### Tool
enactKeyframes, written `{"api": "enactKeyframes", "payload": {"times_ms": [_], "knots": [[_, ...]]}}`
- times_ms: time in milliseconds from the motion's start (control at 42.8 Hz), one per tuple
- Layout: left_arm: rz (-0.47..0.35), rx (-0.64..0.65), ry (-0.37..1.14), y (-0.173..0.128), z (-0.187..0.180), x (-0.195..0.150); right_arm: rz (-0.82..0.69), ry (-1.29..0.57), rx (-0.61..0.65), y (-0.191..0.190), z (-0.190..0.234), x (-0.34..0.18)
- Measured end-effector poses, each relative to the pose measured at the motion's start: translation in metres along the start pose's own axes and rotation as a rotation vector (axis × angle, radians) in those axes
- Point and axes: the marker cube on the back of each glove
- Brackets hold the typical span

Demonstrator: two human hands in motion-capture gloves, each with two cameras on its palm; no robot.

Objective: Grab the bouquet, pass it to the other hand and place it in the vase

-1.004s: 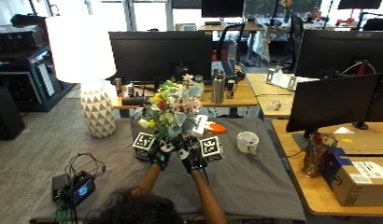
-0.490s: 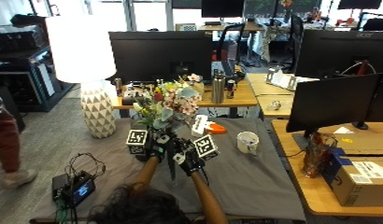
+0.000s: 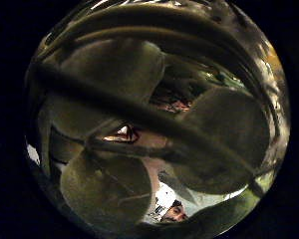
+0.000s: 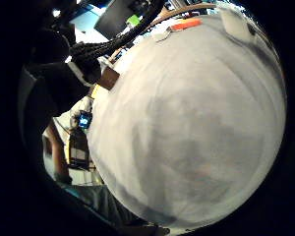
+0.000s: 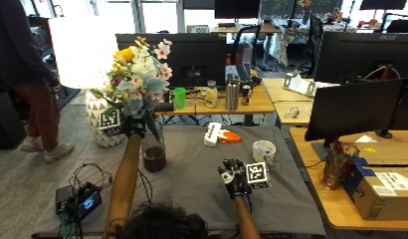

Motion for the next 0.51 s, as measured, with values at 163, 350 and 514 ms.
{"api": "enactKeyframes", "payload": {"times_ms": [163,350,514], "knots": [[-0.035,0.069,0.030,-0.034,-0.035,-0.007,0.052,-0.024,0.028,0.019,-0.021,0.001],[-0.073,0.126,0.105,-0.055,-0.061,-0.015,0.081,-0.017,0.039,0.019,-0.025,0.023],[-0.098,0.139,0.184,-0.057,-0.070,-0.023,0.107,-0.005,0.029,0.021,-0.026,0.028]]}}
